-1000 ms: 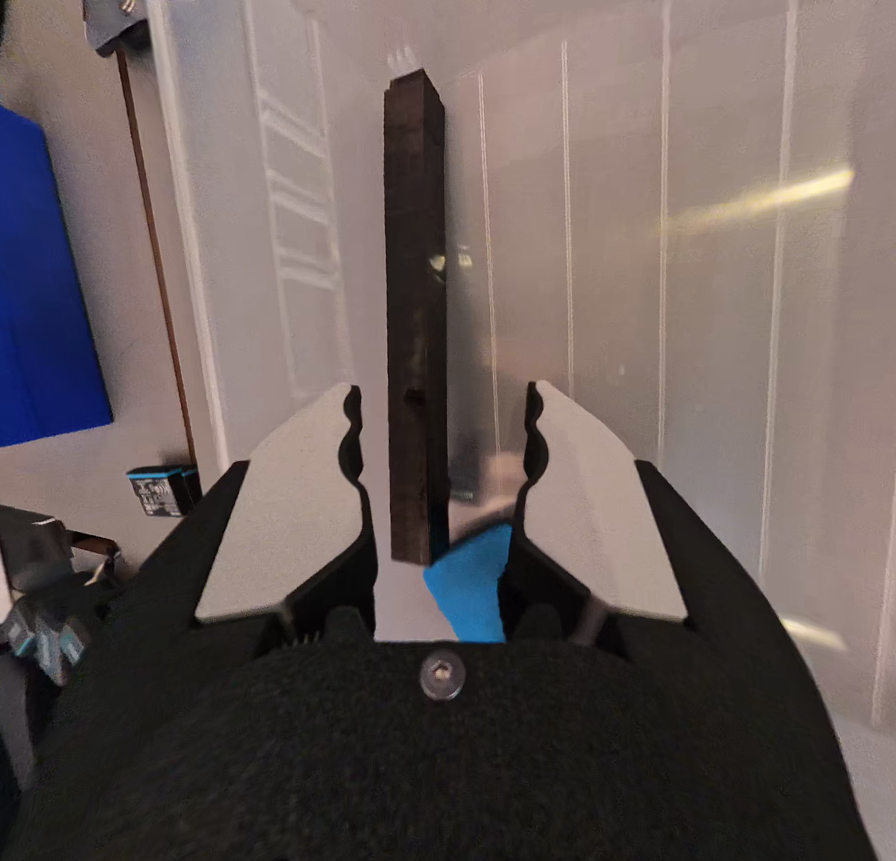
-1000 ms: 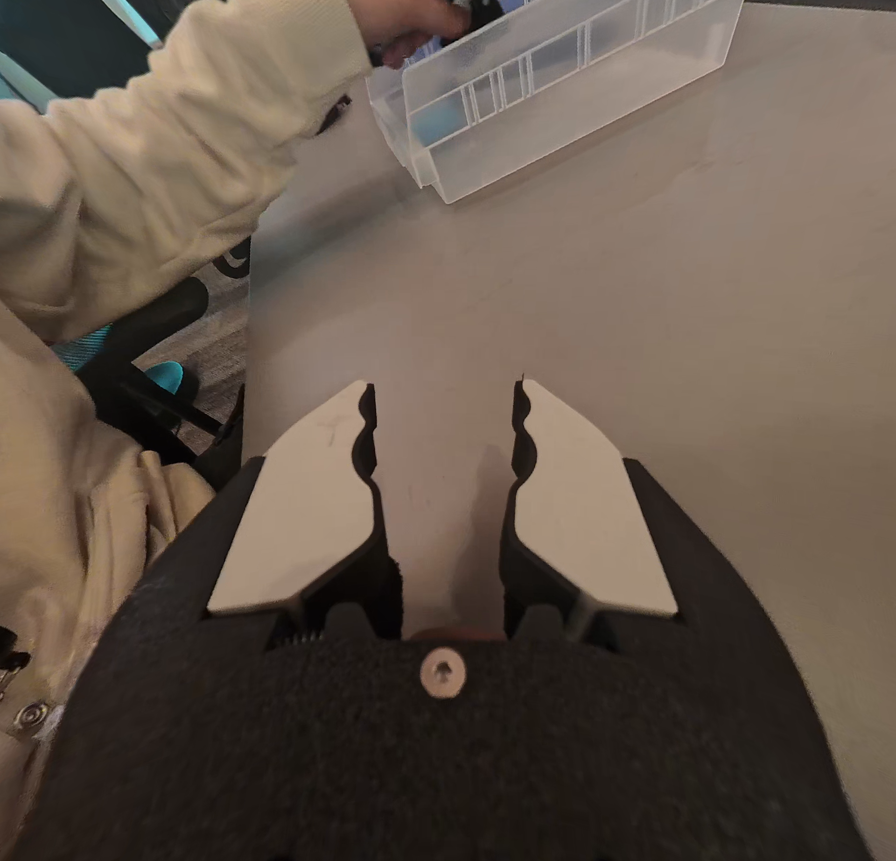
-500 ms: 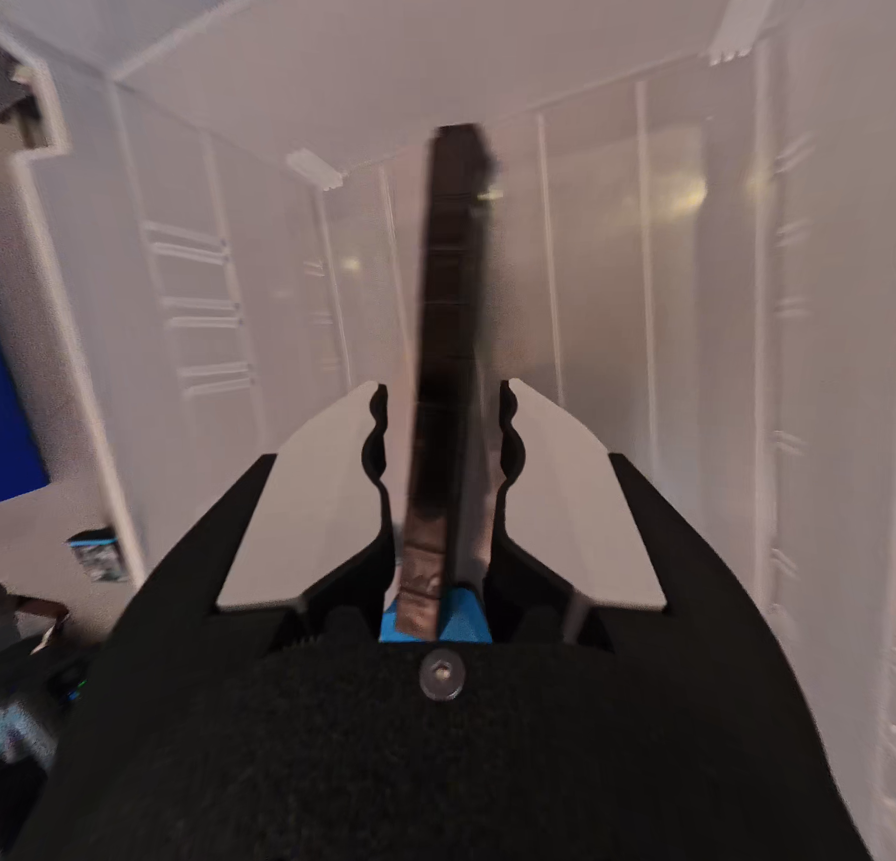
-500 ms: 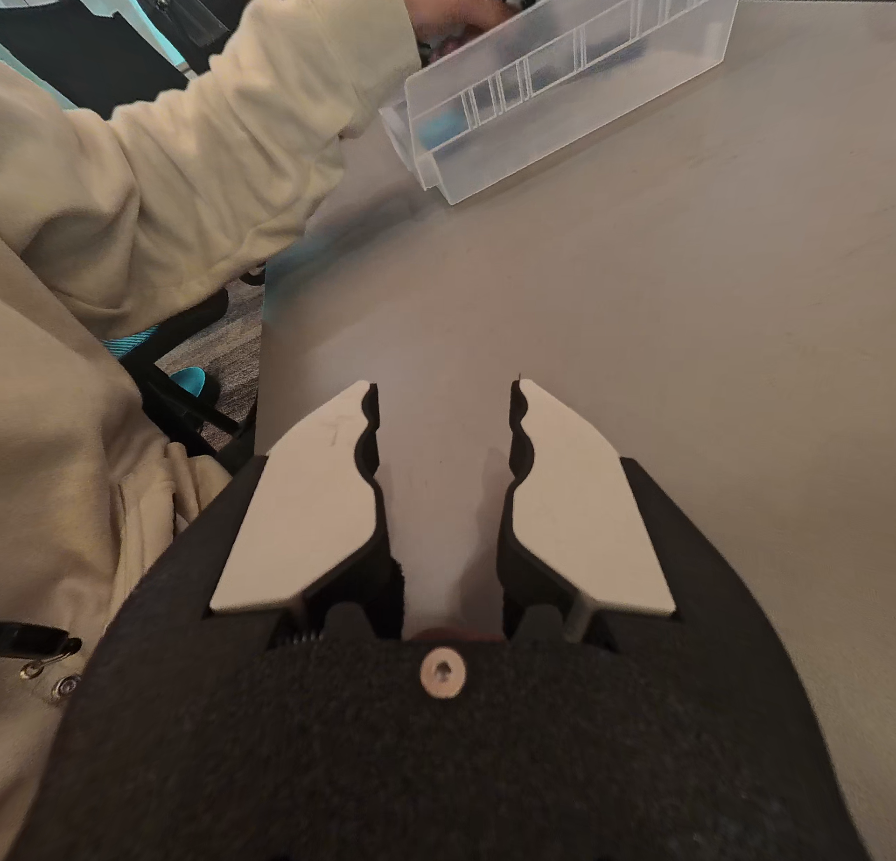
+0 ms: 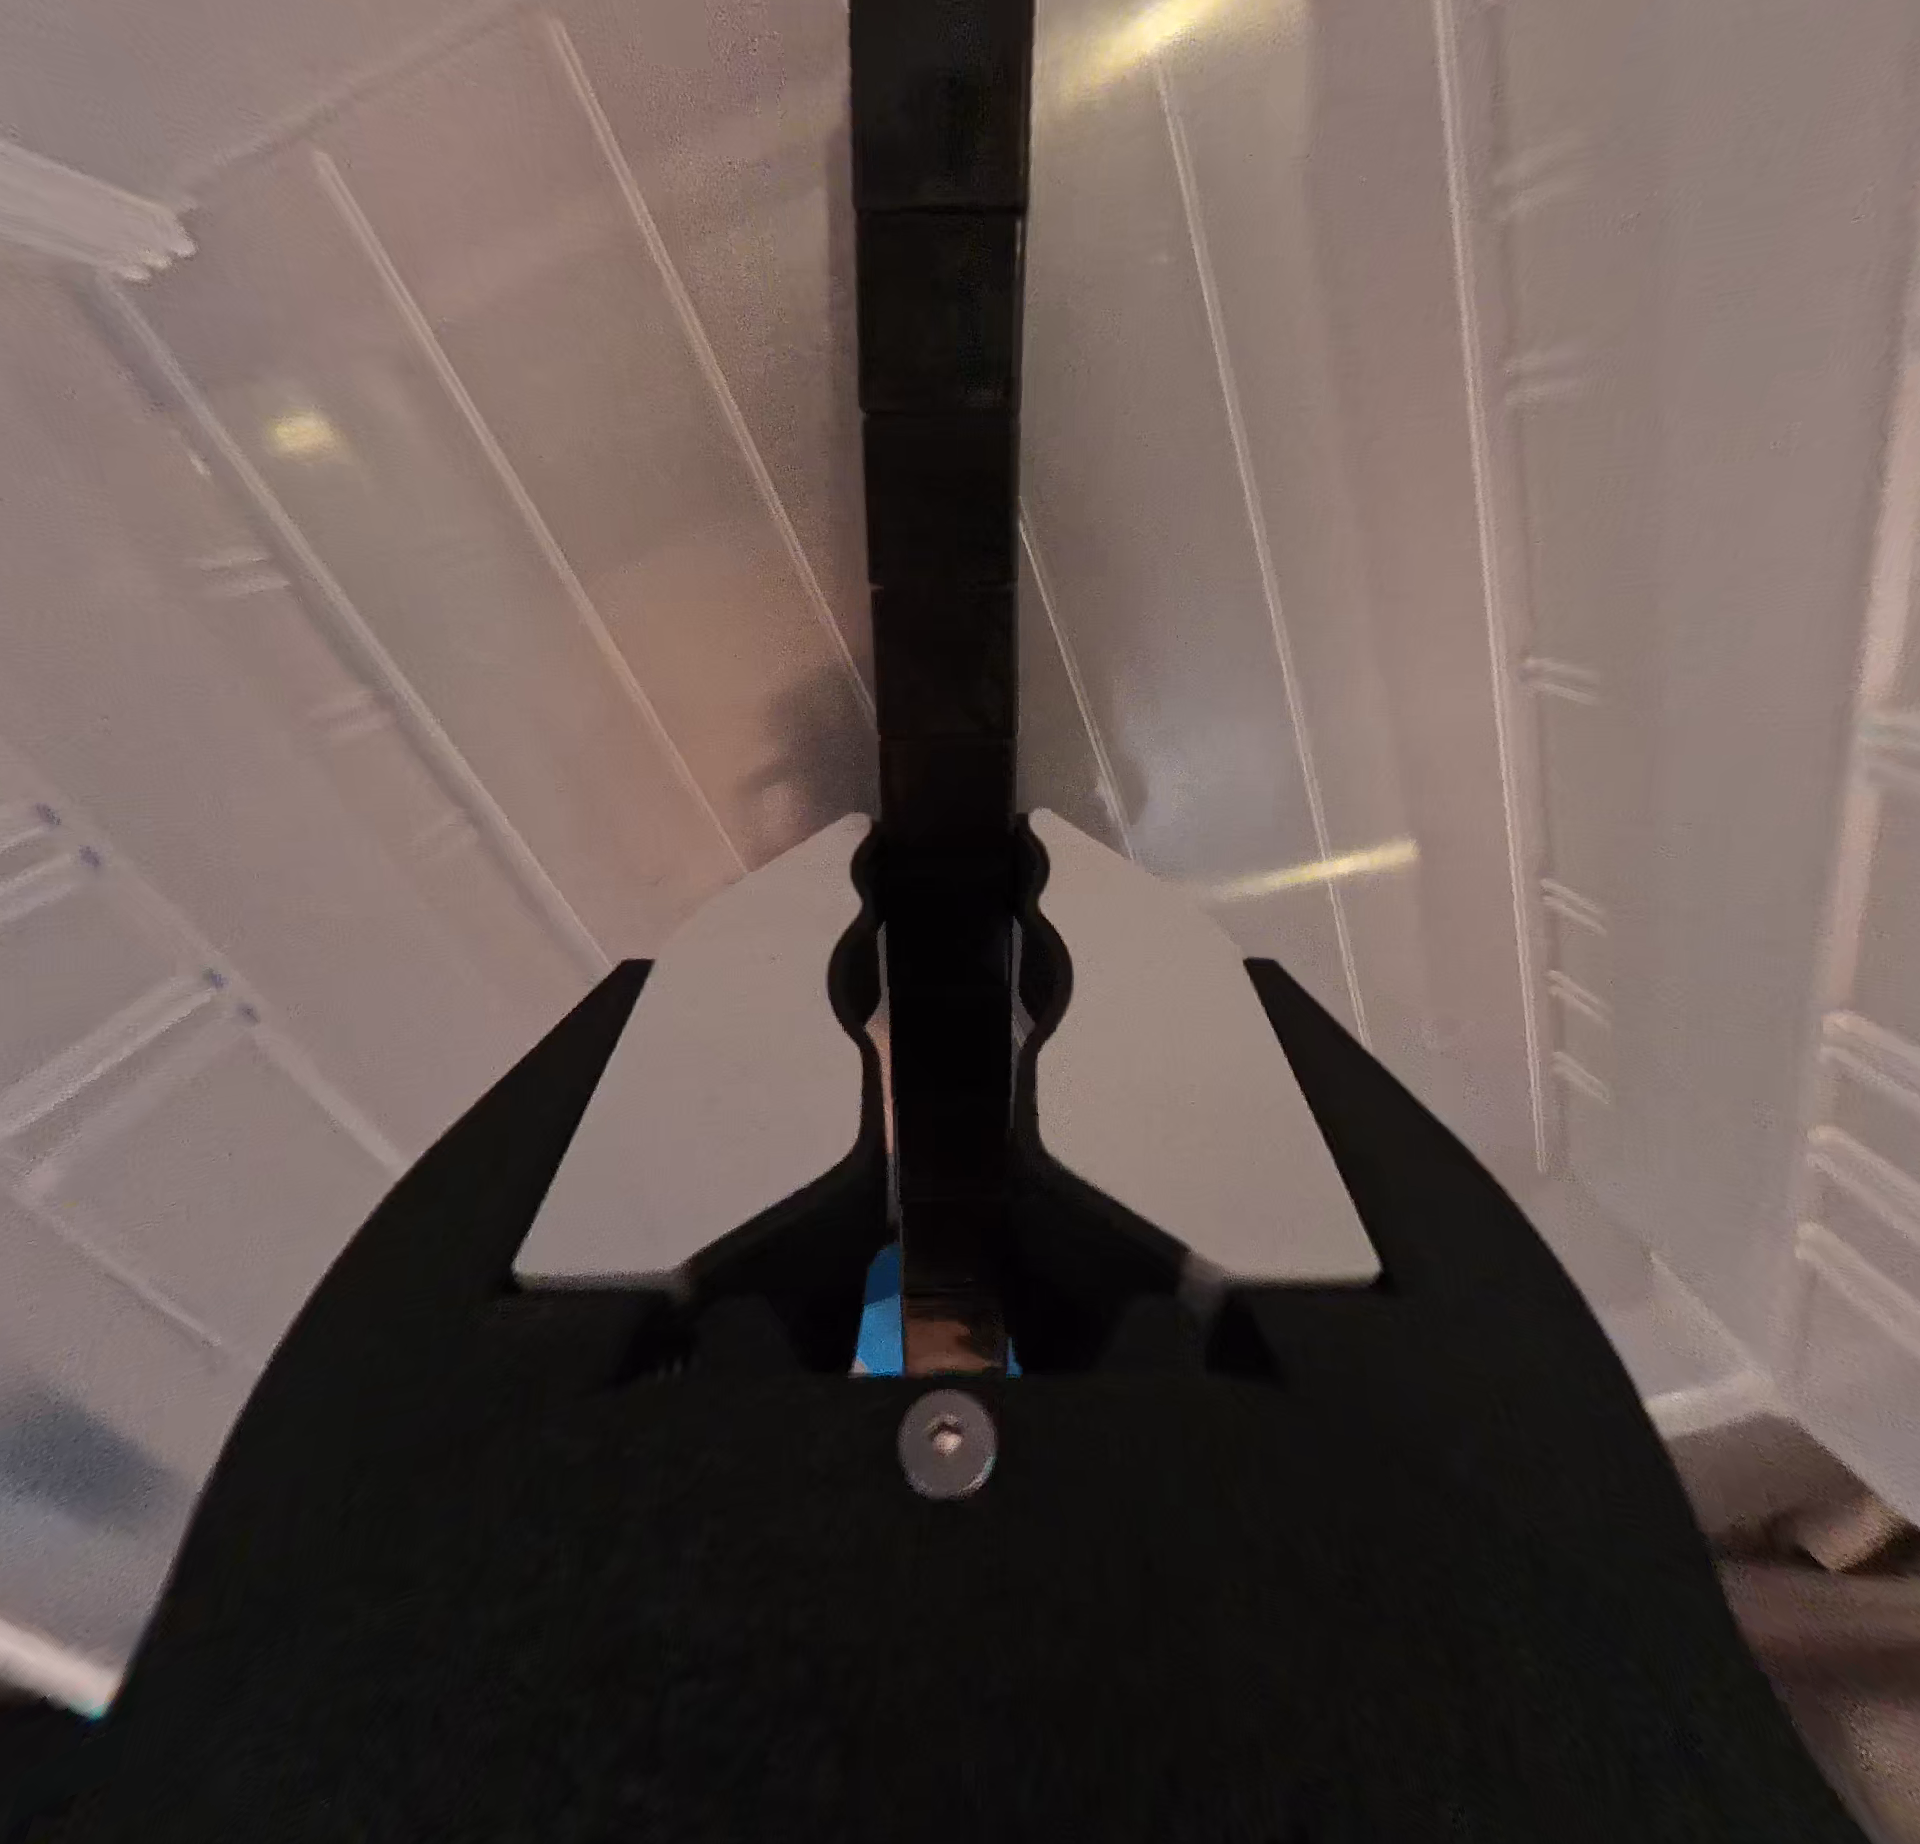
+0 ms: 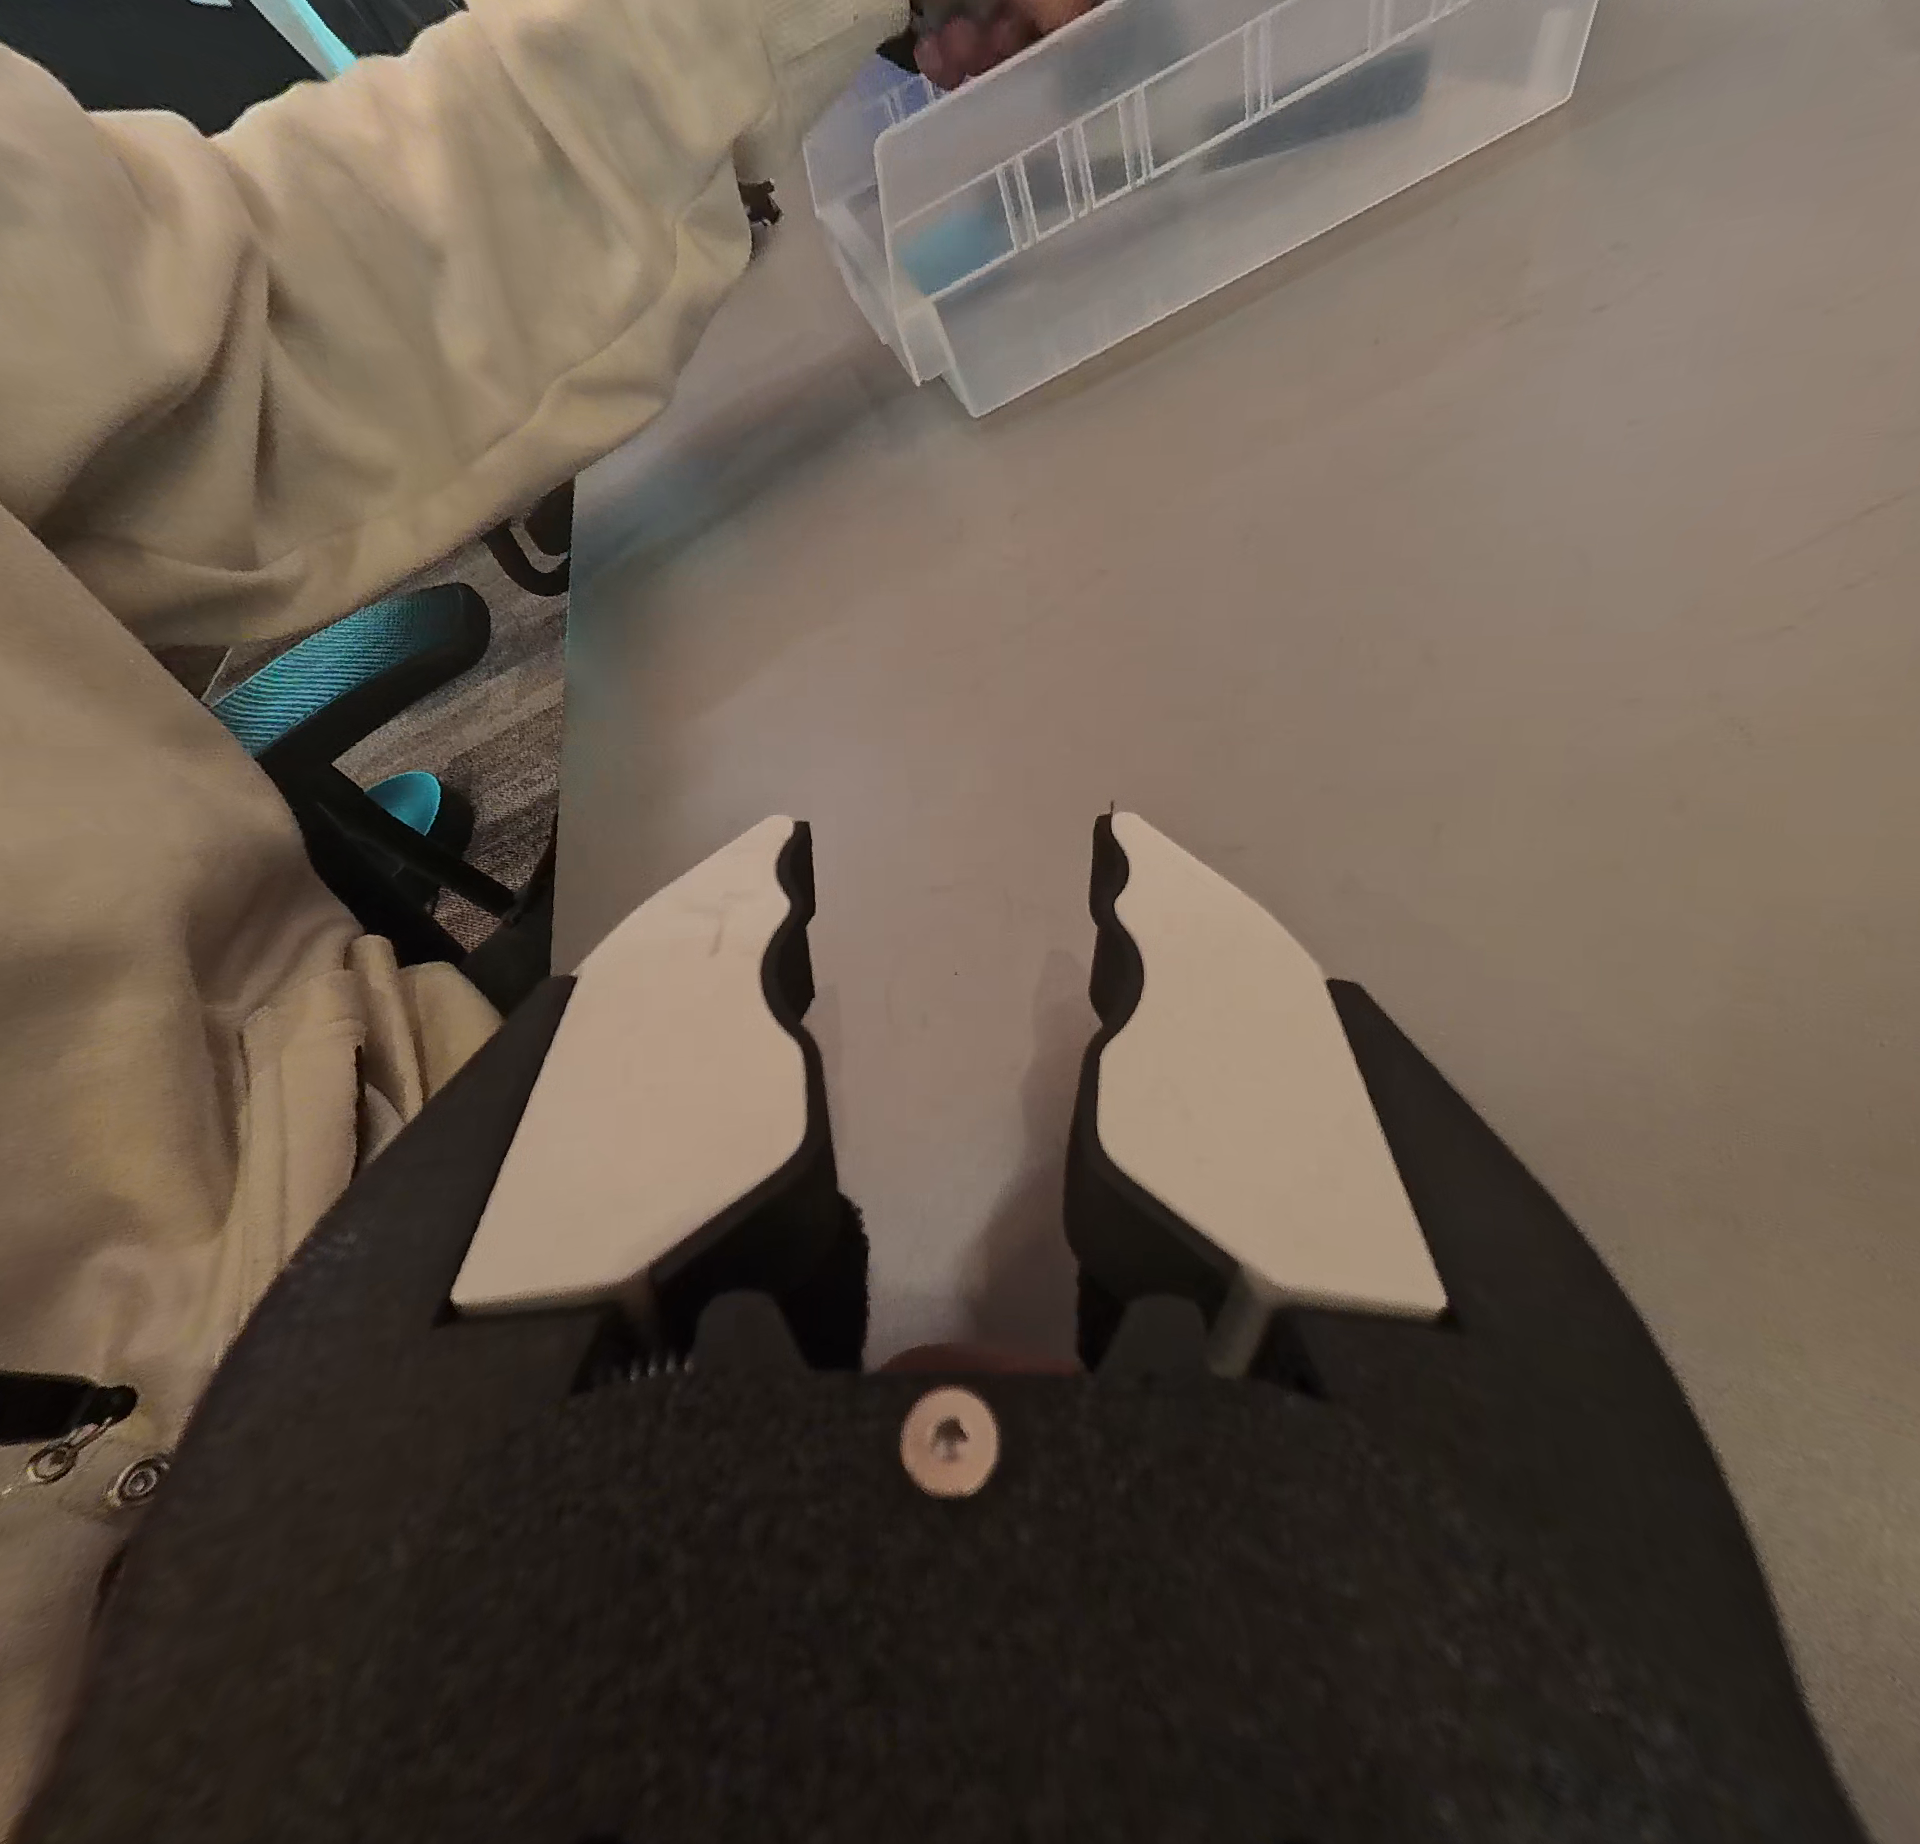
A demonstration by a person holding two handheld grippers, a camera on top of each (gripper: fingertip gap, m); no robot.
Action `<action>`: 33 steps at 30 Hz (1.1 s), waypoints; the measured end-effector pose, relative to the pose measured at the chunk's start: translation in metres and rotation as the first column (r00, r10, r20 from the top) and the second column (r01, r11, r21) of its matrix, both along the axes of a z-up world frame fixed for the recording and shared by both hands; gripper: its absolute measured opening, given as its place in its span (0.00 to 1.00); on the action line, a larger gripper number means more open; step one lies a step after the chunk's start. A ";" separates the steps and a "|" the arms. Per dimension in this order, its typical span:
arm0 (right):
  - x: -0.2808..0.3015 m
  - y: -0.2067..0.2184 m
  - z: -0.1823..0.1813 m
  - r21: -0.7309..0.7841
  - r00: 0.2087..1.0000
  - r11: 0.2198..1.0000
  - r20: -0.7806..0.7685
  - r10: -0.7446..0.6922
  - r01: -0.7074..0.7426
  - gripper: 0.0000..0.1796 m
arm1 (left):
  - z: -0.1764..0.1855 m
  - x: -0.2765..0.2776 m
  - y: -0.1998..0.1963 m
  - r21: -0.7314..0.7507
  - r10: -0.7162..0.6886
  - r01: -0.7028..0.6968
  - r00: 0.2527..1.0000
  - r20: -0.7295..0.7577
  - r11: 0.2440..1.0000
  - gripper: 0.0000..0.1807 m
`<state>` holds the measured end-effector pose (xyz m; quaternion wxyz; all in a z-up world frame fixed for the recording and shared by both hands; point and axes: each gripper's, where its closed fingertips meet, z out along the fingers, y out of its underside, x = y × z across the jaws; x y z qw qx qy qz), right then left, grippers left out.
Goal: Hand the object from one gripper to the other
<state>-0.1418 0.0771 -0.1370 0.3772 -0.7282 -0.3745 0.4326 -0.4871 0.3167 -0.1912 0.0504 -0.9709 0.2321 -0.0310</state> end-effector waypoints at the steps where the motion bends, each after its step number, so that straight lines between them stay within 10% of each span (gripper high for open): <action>1: 0.000 0.000 0.000 -0.001 1.000 1.000 0.002 -0.001 0.001 0.28 | 0.003 -0.002 0.000 0.005 -0.004 0.004 1.000 0.011 1.000 0.12; 7: 0.002 0.008 0.003 0.029 1.000 0.999 -0.008 -0.016 0.016 0.28 | 0.080 0.022 0.012 0.337 -0.083 -0.044 0.932 0.354 0.940 0.12; 15: -0.007 0.059 0.035 0.008 0.990 0.999 -0.138 -0.039 0.041 0.29 | 0.241 0.136 -0.047 0.621 -0.504 -0.273 0.392 0.769 0.735 0.12; 23: -0.037 0.076 0.077 -0.012 0.965 0.998 -0.256 0.062 -0.068 0.33 | 0.259 0.219 -0.107 0.552 -0.576 -0.303 0.015 0.818 0.777 0.12; 33: -0.094 0.060 0.124 0.054 0.917 0.979 -0.342 0.204 -0.197 0.26 | 0.246 0.299 -0.147 0.604 -0.614 -0.200 0.018 0.789 0.771 0.12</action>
